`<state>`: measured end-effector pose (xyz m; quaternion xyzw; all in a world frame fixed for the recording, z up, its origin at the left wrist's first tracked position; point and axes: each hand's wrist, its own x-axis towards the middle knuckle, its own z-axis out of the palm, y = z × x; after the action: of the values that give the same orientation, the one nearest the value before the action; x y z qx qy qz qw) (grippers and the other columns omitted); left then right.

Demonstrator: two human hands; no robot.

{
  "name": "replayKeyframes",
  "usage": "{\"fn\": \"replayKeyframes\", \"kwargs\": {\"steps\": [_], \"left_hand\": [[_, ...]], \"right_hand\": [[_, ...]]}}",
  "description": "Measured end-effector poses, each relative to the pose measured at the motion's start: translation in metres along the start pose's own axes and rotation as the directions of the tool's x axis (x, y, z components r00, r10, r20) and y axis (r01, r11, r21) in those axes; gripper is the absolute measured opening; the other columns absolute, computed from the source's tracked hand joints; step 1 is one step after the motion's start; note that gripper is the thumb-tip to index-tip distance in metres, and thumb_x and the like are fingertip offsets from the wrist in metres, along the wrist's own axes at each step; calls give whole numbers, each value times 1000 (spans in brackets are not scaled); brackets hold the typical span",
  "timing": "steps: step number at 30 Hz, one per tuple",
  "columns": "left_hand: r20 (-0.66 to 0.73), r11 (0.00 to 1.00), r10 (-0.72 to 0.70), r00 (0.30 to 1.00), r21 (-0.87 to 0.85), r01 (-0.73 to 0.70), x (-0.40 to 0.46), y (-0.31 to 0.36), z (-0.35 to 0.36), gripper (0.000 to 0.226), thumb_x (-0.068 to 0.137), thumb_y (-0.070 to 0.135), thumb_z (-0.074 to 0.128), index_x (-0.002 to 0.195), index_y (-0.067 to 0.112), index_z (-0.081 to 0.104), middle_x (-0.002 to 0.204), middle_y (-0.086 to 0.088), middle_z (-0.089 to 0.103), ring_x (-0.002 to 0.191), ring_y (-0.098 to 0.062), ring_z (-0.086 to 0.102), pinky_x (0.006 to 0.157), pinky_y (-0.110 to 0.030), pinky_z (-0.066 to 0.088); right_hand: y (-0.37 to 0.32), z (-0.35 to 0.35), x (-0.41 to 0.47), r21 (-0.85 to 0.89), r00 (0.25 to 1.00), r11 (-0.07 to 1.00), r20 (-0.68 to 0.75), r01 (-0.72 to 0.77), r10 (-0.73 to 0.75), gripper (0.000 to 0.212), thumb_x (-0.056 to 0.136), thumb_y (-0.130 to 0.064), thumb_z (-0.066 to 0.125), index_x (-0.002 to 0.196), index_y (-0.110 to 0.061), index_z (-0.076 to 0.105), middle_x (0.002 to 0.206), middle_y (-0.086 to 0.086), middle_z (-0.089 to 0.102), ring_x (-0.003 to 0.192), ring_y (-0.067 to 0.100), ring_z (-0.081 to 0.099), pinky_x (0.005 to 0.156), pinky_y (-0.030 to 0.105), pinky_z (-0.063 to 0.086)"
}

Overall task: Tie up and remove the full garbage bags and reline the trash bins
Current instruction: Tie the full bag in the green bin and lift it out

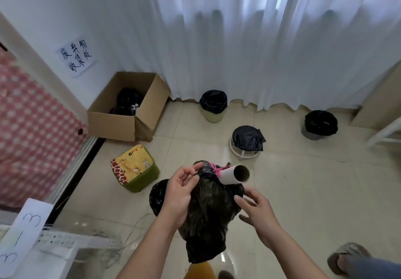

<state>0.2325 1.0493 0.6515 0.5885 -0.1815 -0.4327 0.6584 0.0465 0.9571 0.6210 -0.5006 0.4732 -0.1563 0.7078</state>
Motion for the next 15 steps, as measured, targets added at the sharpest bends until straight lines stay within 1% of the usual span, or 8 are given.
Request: {"fn": "replayKeyframes", "kwargs": {"steps": [2, 4, 5, 8, 10, 12, 13, 15], "left_hand": [[-11, 1000, -8, 1000, 2, 8, 40, 9, 1, 31, 95, -4, 48, 76, 17, 58, 124, -1, 66, 122, -23, 58, 106, -51, 41], [-31, 1000, -17, 999, -3, 17, 81, 16, -1, 25, 95, -3, 49, 78, 13, 58, 123, -1, 67, 119, -23, 60, 103, -48, 45], [-41, 1000, -20, 999, -8, 20, 103, 19, -5, 20, 94, -4, 49, 81, 9, 56, 122, -1, 67, 117, -22, 61, 100, -45, 48], [-50, 998, -19, 999, 52, 22, 170, 29, -21, 16, 92, -7, 52, 80, 3, 54, 120, 1, 68, 111, -17, 65, 93, -34, 53], [-78, 992, -40, 996, 118, 49, 215, 38, -26, 17, 91, -8, 55, 78, 4, 55, 118, 1, 68, 109, -15, 65, 89, -27, 54], [-111, 987, -87, 990, 128, 101, 254, 47, -26, 18, 91, -6, 56, 78, 6, 55, 118, -1, 67, 106, -13, 64, 87, -24, 52], [-122, 985, -109, 987, 120, 124, 271, 52, -24, 19, 91, -5, 57, 77, 8, 55, 119, -2, 66, 105, -13, 64, 87, -27, 51], [-120, 985, -136, 983, 91, 147, 305, 65, -24, 21, 92, -3, 57, 75, 10, 56, 119, -1, 66, 101, -17, 65, 88, -39, 50]], "right_hand": [[-21, 7, 39, 36, 1000, 999, -12, 7, -7, 3, 93, -9, 61, 94, -8, 64, 82, -4, 72, 75, 7, 67, 64, 26, 56], [-40, 13, 82, 56, 999, 998, -45, 26, -24, 7, 94, -3, 59, 87, -2, 59, 77, -6, 69, 67, 5, 66, 57, 22, 52], [-49, 16, 103, 65, 998, 997, -51, 27, -24, 7, 93, -2, 59, 86, 0, 57, 80, -7, 69, 67, 5, 66, 56, 22, 52], [-78, 24, 162, 101, 996, 994, -86, 30, -22, 10, 92, 1, 59, 85, 4, 54, 97, -10, 73, 77, 9, 71, 61, 27, 56], [-102, 29, 197, 138, 993, 989, -109, 53, -38, 15, 91, 4, 59, 78, -2, 53, 102, -10, 74, 82, 12, 71, 64, 30, 56], [-124, 32, 226, 146, 989, 987, -143, 65, -44, 23, 90, 6, 59, 73, -9, 53, 107, -7, 72, 90, 18, 69, 68, 33, 53], [-134, 33, 239, 138, 987, 988, -154, 72, -50, 25, 89, 6, 59, 72, -11, 54, 110, -6, 72, 95, 20, 68, 71, 33, 52], [-156, 35, 266, 117, 985, 989, -159, 93, -73, 25, 89, 5, 61, 70, -11, 56, 112, -7, 71, 101, 20, 67, 73, 34, 53]]}}
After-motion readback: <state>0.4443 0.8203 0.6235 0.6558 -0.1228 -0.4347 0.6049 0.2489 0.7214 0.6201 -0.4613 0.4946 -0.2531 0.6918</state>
